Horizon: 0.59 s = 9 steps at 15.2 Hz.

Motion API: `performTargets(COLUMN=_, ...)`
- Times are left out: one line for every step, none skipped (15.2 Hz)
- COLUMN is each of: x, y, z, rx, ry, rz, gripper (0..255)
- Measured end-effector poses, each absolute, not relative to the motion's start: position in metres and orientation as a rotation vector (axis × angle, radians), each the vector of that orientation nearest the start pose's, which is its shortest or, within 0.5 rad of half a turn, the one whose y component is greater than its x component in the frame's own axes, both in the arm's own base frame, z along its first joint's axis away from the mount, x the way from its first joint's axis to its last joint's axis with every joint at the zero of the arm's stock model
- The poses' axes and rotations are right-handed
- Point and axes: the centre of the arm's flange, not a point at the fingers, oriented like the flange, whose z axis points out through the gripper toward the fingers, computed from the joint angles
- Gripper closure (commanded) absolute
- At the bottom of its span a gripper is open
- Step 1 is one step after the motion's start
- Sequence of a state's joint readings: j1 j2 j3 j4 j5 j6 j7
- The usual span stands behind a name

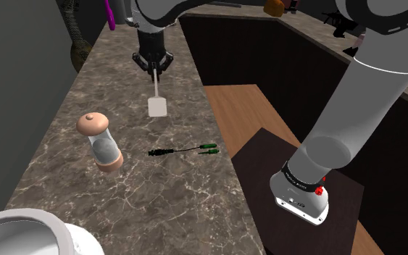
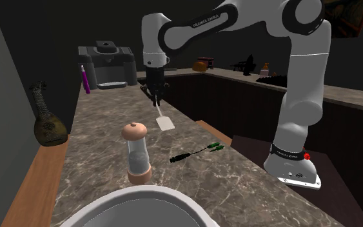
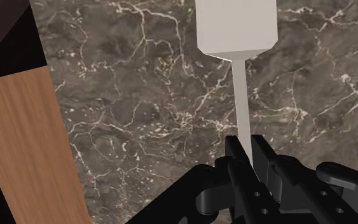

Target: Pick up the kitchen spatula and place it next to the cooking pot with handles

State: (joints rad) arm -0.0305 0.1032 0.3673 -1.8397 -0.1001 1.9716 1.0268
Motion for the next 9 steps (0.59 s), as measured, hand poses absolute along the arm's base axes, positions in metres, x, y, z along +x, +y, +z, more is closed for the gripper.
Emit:
performTargets(x=0.563, y=0.185, z=0.481, rx=-2.993, ry=1.017, rz=-0.1, gripper=255)
performTargets(x=0.563, y=0.186, z=0.486, rx=-2.993, ry=1.016, rz=-0.1, gripper=255)
performTargets(x=0.564, y=0.185, z=0.491, rx=-2.993, ry=1.016, rz=-0.1, gripper=255)
performTargets(x=0.563, y=0.184, z=0.497, rx=-2.993, ry=1.016, rz=-0.1, gripper=255)
performTargets(x=0.563, y=0.184, z=0.503, rx=-2.993, ry=1.016, rz=-0.1, gripper=255)
performTargets(x=0.563, y=0.184, z=0.508, rx=-2.993, ry=1.017, rz=-0.1, gripper=255)
performTargets(x=0.563, y=0.183, z=0.513, rx=-2.993, ry=1.016, rz=-0.1, gripper=255)
performTargets(x=0.563, y=0.184, z=0.518, rx=-2.993, ry=1.016, rz=-0.1, gripper=255)
performTargets(x=0.563, y=0.184, z=0.523, rx=-2.993, ry=1.016, rz=-0.1, gripper=255)
